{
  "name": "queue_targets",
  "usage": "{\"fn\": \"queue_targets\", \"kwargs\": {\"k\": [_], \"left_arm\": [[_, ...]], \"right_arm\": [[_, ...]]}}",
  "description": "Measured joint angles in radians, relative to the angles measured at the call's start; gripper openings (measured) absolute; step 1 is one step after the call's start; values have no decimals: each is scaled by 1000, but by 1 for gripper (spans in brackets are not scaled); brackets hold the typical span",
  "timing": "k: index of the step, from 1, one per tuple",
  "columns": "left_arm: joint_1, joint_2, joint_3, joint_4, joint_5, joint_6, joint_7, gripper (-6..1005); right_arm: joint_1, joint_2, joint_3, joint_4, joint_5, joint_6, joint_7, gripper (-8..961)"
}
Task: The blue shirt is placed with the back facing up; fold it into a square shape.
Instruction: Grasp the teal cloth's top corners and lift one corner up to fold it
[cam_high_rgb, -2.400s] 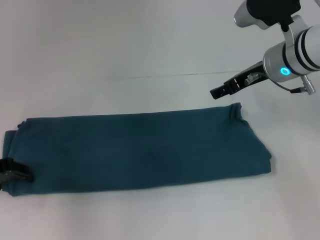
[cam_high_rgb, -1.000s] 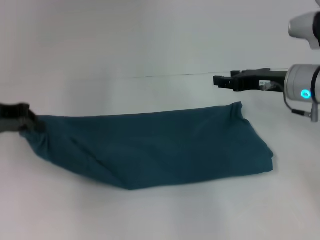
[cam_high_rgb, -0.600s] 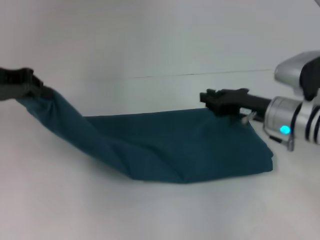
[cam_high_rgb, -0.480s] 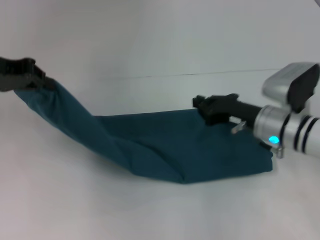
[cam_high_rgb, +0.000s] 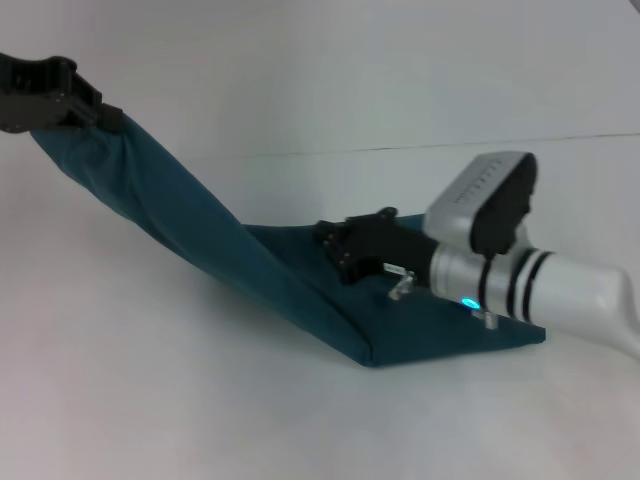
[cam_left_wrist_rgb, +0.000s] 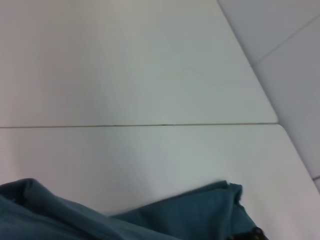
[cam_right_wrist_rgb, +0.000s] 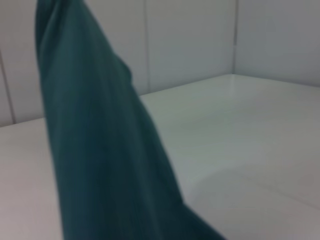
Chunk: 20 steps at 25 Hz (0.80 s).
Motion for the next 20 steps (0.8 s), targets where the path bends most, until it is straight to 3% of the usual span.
{"fn": "queue_targets", "kwargs": {"k": [8,12,15,20], "left_arm": [[-20,10,1,4,-16,74,4,65],[-22,11,5,16,-17,92,3,74],[-23,12,8,23,-17,97,3,80],[-21,13,11,19,-17,98,11,90]], "right_arm": [[132,0,-81,127,-15,-41,2,35],[201,0,-66,188,-115,-71,41,36],[227,0,-5,215,-219,-84,81,36],[223,-1,197,246,-379,-96,83,36]]}}
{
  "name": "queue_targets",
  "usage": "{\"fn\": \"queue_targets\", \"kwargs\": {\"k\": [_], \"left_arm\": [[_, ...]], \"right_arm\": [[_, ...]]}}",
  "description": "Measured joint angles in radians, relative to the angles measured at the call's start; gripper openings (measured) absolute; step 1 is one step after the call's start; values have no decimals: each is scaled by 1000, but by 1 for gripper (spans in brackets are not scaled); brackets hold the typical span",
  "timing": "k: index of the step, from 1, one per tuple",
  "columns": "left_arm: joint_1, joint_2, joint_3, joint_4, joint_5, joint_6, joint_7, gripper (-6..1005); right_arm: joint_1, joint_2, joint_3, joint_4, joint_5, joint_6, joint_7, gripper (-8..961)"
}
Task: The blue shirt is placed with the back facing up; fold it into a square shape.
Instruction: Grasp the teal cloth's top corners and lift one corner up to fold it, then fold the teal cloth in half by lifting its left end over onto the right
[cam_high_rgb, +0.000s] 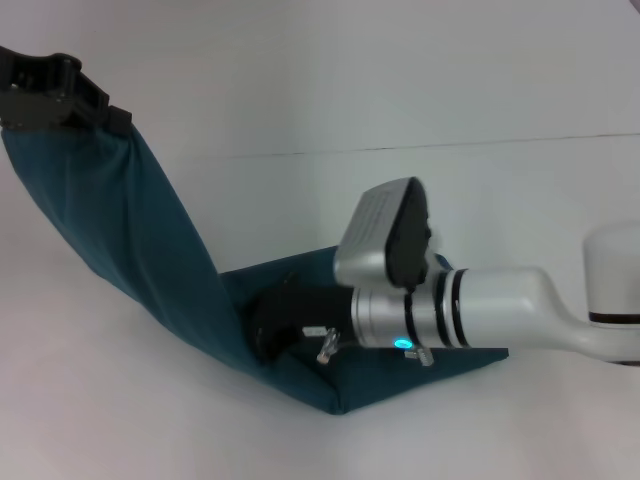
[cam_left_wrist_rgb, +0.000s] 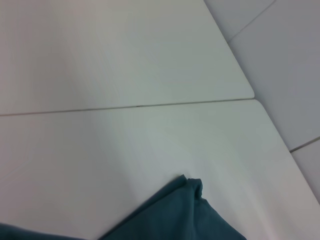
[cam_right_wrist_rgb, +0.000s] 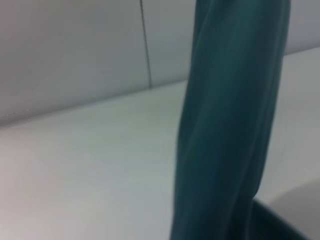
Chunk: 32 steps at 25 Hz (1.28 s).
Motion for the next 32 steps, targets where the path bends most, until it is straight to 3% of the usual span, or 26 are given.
{"fn": "queue_targets", "kwargs": {"k": [3,6,13,18,22,28,32], "left_arm": [[0,-2,4,-8,0,1,8,96],[-8,-7,13,-12,-3,3,16,103],[-62,-12,57,-50,-33,-11,20,117],[-127,-30,99,-76,-36,-10,16,128],[-188,-68,128,-89,-37,-16,11,136],[-280,-147,221,-128,-37,-85,-4,148],[-298,-246,288,-137,-36,-221,-26,157]], "right_arm": [[-58,-12,99,-41,-8,-12,26,36],[-154,-20,154,-175,-4,-14,129,36],[-410,-33,165,-561,-5,9,364,35],[-540,-52,171,-727,-7,34,481,35],[-591,-80,230,-761,-7,45,532,34],[-601,-87,308,-763,-11,39,529,35],[-607,-89,321,-768,-10,38,525,35]]}}
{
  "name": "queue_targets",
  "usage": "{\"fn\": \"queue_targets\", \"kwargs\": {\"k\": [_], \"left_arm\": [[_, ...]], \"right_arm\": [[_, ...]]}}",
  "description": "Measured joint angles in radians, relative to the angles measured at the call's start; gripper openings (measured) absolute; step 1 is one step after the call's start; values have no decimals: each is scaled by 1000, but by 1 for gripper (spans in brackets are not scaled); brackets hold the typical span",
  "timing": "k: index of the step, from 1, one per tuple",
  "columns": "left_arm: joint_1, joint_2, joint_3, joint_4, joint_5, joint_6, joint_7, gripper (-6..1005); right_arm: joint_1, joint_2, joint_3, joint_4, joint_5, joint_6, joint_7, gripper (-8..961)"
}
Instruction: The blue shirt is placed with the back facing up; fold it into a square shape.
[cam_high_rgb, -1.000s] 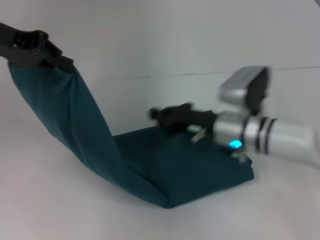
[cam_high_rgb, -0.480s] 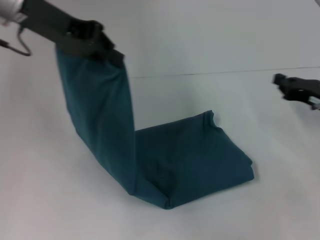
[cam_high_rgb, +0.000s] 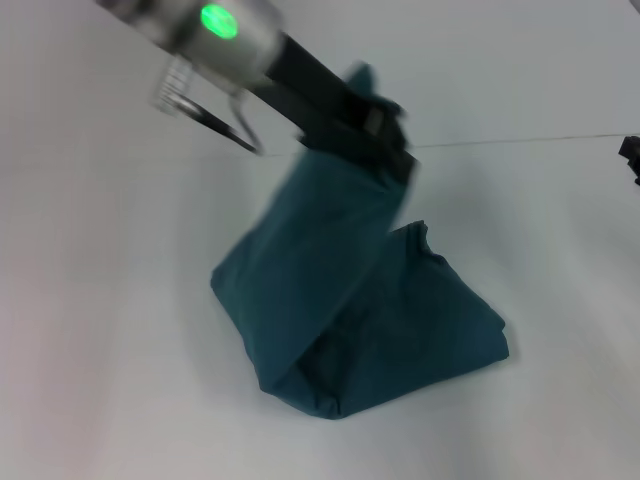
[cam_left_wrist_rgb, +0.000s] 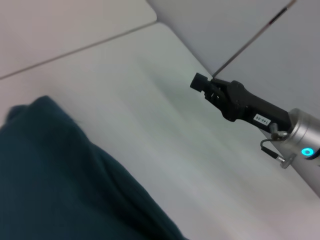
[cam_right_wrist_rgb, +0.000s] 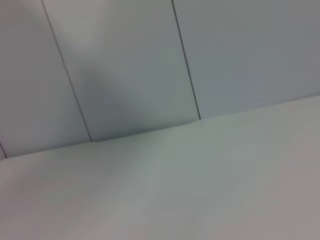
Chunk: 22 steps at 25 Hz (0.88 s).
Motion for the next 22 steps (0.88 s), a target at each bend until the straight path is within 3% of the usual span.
{"fn": "queue_targets", "kwargs": {"k": [3,5,9,12,18,22], "left_arm": [[7,-91,59,-6,4,-124,-3,163],[13,-118,107,-42,-32,-198,-6,167],[12,-124,244,-235,-228,-360,-4,175],[31,-128,309,-269,-316,-403,3,182],[89,-122,316,-191,-402,-357,19,231],[205,-115,303,-47,-412,-327,48,314]], "right_arm": [[-4,-1,8,-13,3,2,0,36],[-4,-1,16,-19,4,6,0,36],[4,1,22,-28,4,5,3,36],[9,3,20,-31,4,5,4,36],[10,6,19,-37,2,0,6,35],[10,8,14,-50,-8,-47,9,37]]}}
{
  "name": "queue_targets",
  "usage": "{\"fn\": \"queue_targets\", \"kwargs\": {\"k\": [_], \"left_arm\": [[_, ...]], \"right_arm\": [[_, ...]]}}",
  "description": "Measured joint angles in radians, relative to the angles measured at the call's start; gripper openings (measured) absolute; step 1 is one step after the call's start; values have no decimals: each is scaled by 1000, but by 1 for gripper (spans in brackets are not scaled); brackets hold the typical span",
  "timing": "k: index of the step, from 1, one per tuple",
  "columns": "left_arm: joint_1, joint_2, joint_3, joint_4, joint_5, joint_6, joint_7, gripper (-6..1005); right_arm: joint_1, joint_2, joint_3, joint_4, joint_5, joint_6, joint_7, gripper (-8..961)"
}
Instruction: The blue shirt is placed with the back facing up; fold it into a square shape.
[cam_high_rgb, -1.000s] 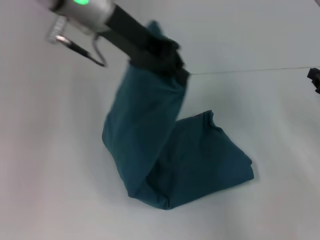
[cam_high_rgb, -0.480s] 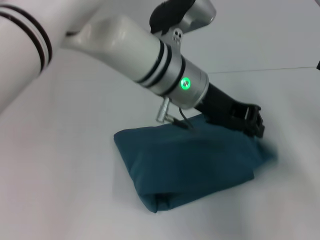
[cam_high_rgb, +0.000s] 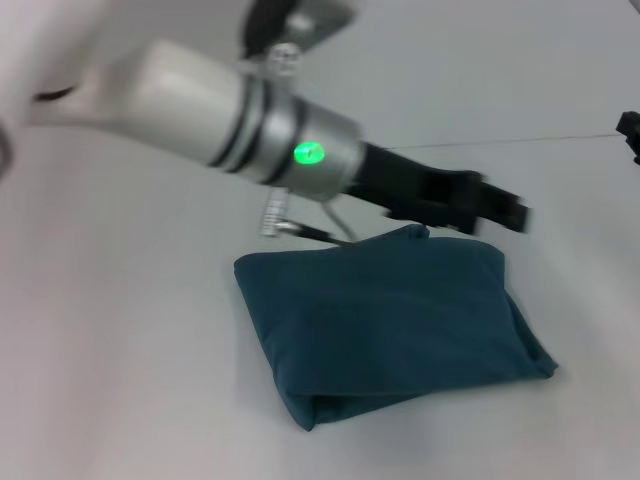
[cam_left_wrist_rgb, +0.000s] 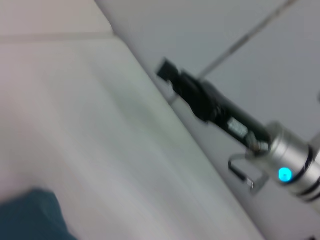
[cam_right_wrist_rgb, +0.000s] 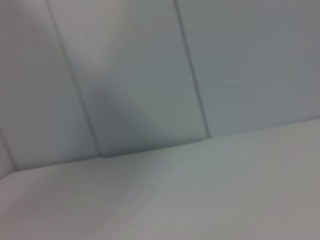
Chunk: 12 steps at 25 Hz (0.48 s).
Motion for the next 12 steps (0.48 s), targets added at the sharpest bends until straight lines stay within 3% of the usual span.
{"fn": "queue_targets", "kwargs": {"k": [1,2,3,5,10,12], "left_arm": [[41,3,-15,37,0,9,16,335],[41,3,-15,37,0,9,16,355],[132,11,-91,99,-12,53,110,376],[182,16,-145,121,-28,88,176,474],[377,76,-330,130,-117,263,486,698],[446,95,-397,125,-120,328,594,773]], "right_arm": [[0,0,-1,-6,-5,-17,0,37],[0,1,-2,-13,-15,-45,2,38],[0,1,-3,-18,-22,-63,3,38],[1,0,-10,-41,-51,-131,16,42],[6,-5,-51,-137,-140,-303,72,55],[7,-4,-71,-186,-184,-388,105,135]]}}
